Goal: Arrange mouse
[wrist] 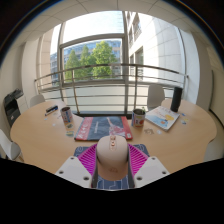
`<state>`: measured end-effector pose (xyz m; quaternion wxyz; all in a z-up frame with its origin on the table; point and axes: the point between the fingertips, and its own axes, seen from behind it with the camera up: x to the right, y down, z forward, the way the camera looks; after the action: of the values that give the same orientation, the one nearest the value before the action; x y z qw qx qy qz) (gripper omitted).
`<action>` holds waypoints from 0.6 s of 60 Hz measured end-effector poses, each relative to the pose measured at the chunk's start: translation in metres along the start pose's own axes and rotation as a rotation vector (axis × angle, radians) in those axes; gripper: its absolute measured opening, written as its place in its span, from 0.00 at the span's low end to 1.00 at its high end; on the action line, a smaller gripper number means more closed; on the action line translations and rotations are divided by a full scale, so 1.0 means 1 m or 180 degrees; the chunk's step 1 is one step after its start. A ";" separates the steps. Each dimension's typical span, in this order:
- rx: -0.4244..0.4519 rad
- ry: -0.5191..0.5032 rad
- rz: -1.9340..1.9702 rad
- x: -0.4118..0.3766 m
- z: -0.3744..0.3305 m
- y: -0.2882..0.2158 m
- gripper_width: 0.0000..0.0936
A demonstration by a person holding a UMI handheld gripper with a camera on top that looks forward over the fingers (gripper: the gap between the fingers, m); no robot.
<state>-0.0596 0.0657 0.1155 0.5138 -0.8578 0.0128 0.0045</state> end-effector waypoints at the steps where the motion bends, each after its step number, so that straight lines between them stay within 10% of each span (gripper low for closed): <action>1: -0.0070 0.0001 0.0004 0.002 0.010 0.007 0.44; 18: -0.0708 -0.0125 -0.0082 0.003 0.067 0.105 0.59; 24: -0.0627 -0.0086 -0.0169 0.005 0.054 0.092 0.90; 36: -0.0453 -0.0005 -0.0164 -0.004 -0.022 0.062 0.91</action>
<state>-0.0658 0.0172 0.0709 0.4515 -0.8922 -0.0101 -0.0072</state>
